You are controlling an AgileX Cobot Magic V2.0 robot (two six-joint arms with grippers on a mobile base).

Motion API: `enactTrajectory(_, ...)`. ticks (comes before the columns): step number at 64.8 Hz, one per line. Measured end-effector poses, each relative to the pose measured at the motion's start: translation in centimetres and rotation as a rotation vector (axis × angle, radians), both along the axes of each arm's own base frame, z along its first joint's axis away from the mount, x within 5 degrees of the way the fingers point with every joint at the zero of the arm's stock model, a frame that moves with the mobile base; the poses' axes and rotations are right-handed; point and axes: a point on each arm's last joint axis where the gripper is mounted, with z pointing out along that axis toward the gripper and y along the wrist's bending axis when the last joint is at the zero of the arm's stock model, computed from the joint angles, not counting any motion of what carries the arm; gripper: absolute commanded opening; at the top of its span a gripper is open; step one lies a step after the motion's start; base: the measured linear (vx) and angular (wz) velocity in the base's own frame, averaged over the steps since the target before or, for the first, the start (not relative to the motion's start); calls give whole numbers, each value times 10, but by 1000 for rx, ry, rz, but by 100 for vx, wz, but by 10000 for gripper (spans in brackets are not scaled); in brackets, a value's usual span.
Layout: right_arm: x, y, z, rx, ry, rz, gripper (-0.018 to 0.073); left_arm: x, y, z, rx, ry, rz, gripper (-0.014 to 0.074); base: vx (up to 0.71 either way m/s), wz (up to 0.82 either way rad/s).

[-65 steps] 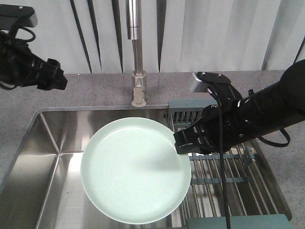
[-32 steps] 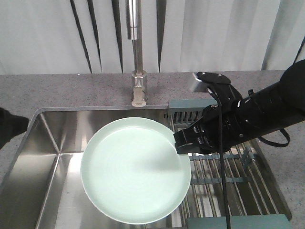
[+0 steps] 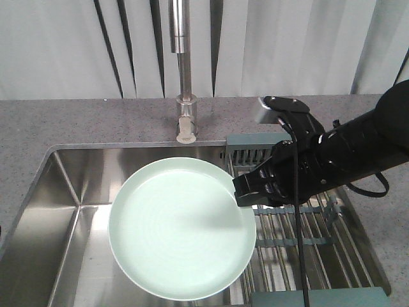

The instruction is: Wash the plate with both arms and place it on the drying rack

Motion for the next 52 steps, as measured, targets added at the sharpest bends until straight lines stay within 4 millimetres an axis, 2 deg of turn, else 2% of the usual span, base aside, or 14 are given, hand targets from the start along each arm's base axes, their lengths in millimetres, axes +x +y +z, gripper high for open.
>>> enactTrajectory(15,0,0,0,0,0,0,-1,-16,3,-5,-5,-34,-1,589,0,0)
enactTrajectory(52,1,1,1,15,-6,-9,-1,-17,3,-5,-6,-39,-1,589,0,0)
